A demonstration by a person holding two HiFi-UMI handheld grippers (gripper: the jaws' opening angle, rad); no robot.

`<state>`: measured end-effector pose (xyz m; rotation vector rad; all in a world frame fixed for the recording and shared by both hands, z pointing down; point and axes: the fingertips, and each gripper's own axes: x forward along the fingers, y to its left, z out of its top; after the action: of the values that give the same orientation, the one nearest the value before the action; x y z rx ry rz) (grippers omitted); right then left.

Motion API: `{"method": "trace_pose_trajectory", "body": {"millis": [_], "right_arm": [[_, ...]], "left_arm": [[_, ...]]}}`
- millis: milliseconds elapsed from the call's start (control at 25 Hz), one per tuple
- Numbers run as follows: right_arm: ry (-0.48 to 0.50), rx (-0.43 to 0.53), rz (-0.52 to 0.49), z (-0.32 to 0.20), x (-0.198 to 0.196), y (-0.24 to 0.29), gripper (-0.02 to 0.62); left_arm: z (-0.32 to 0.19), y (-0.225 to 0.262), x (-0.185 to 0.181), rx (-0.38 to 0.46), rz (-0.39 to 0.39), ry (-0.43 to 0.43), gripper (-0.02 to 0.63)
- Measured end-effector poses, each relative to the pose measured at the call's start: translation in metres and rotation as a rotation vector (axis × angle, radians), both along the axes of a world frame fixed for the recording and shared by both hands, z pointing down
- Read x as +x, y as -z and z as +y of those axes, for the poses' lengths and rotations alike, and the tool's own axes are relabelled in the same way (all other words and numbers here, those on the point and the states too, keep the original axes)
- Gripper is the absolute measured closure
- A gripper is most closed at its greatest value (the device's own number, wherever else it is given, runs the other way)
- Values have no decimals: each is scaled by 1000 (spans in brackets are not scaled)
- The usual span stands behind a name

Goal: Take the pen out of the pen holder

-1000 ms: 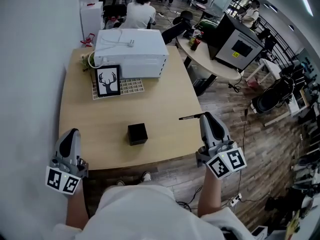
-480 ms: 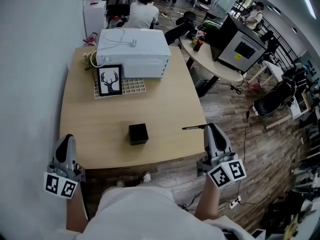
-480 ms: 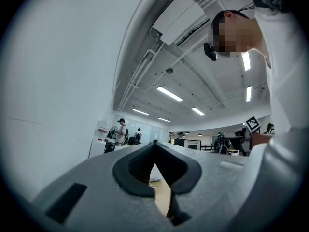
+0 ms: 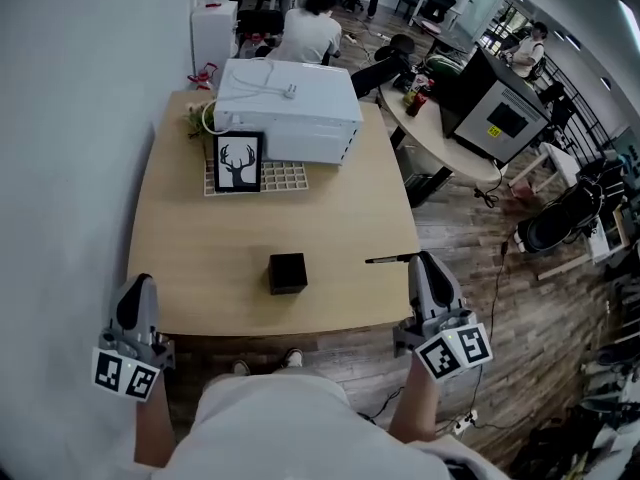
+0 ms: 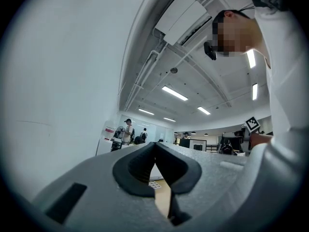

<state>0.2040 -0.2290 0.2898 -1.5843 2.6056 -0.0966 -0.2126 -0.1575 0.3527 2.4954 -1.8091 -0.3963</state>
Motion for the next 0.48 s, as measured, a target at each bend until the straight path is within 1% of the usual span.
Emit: {"method": "trace_pose_trajectory", "body": {"millis": [240,480], "right_arm": [[55,9,-12,-14,-20,2,552],[88,8,-21,-23,-29,3,552]], "left_arm": [[5,5,-6,1,-6,29,595],[9,8,-9,0,-10,55,595]]}}
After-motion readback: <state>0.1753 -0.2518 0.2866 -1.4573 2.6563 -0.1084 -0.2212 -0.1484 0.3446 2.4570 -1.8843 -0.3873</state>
